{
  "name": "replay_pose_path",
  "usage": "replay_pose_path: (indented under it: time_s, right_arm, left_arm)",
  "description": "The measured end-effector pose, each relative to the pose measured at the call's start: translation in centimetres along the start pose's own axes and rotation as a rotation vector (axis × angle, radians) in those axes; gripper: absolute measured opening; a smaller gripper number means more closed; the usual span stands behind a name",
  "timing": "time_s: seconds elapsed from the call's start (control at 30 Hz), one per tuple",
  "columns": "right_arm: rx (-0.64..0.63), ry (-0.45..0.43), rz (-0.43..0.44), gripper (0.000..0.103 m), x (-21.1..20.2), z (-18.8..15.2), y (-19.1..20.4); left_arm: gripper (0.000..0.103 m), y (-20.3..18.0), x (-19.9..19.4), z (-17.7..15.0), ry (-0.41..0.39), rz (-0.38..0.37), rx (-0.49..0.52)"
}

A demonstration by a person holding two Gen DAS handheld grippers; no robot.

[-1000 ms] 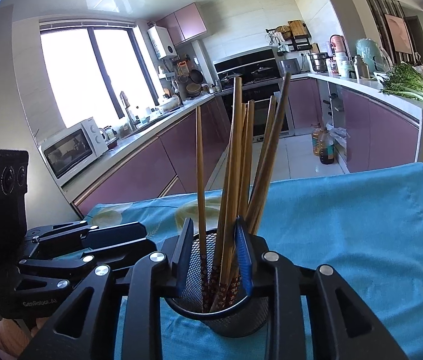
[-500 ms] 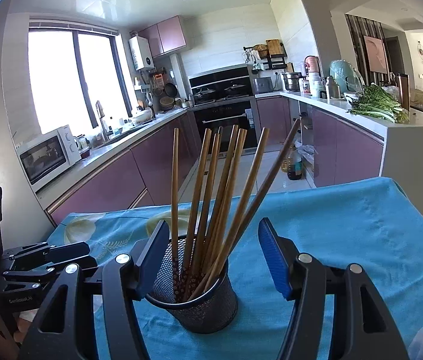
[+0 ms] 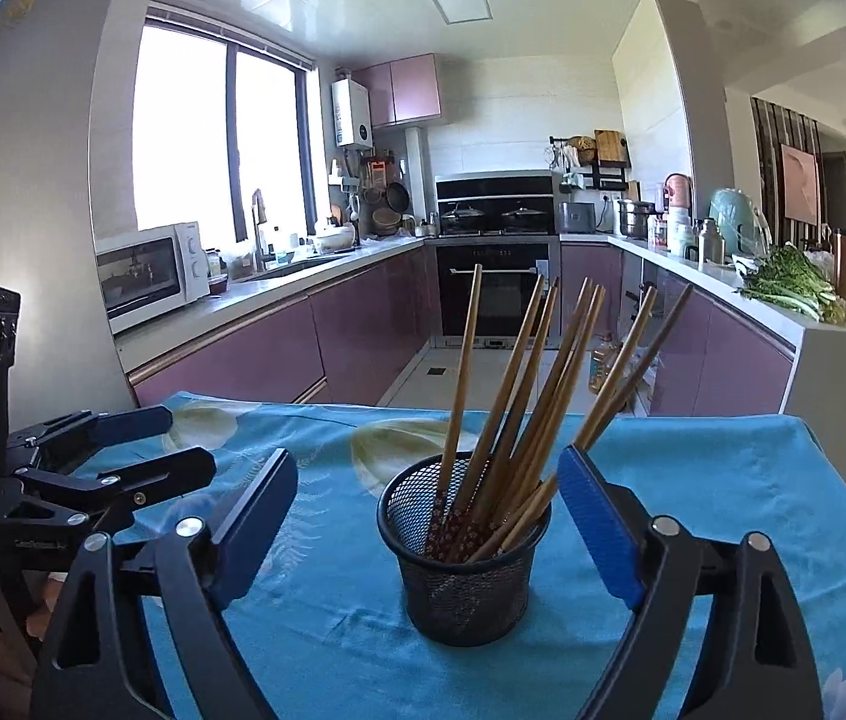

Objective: Organize utensils

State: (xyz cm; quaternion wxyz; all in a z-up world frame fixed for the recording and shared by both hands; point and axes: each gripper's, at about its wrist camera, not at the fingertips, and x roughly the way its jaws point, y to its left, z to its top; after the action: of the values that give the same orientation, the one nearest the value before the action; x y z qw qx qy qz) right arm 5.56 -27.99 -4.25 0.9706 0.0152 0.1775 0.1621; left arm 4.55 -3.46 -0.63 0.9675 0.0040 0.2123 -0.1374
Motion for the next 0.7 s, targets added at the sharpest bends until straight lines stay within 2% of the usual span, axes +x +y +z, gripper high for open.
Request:
replay_pose_path:
  time_s: [0.07, 0.47, 0.7]
  right_arm:
    - [-0.010, -0.009, 0.000, 0.096, -0.1, 0.0, 0.5]
    - [-0.082, -0.091, -0.039, 0.096, -1.7, -0.7, 3.4]
    - [-0.090, -0.115, -0.053, 0.096, -2.3, -0.7, 3.9]
  left_arm:
    - [0.098, 0.1, -0.8, -0.3, -0.025, 0.029, 0.005]
    - [0.098, 1.1, -5.0, -0.7, -0.136, 0.134, -0.031]
    - [0.098, 1.7, -6.5, -0.9, -0.164, 0.169, -0.054]
